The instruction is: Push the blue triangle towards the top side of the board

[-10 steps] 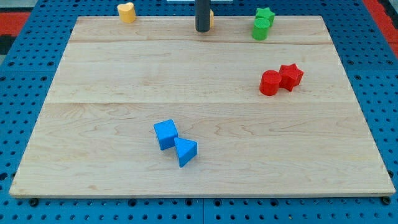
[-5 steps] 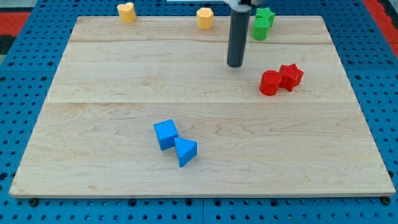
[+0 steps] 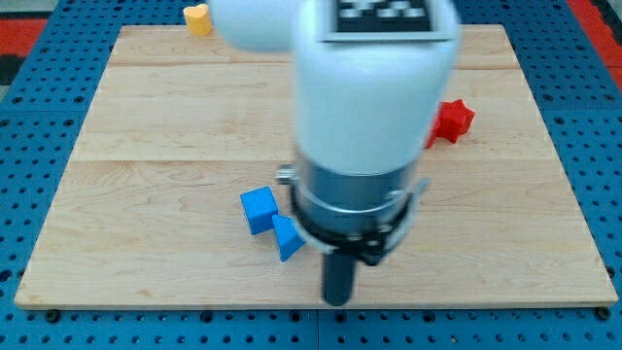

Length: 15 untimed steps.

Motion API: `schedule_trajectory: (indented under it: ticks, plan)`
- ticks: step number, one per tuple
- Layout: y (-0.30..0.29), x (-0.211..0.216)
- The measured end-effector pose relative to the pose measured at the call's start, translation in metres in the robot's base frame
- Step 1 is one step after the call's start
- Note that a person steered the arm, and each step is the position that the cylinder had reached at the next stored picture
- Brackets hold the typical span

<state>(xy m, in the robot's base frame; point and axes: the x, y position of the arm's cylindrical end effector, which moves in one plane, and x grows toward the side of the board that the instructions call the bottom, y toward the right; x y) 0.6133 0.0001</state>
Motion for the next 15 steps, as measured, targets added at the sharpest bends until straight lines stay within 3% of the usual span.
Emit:
schedule_trajectory:
  ticks: [2,4,6,10,15]
  plan:
    - [-0.043,-0.050]
    - [-0.007,-0.102]
    - [0.047,-0.085]
    - [0.076,-0.139]
    - [0.069,-0.275]
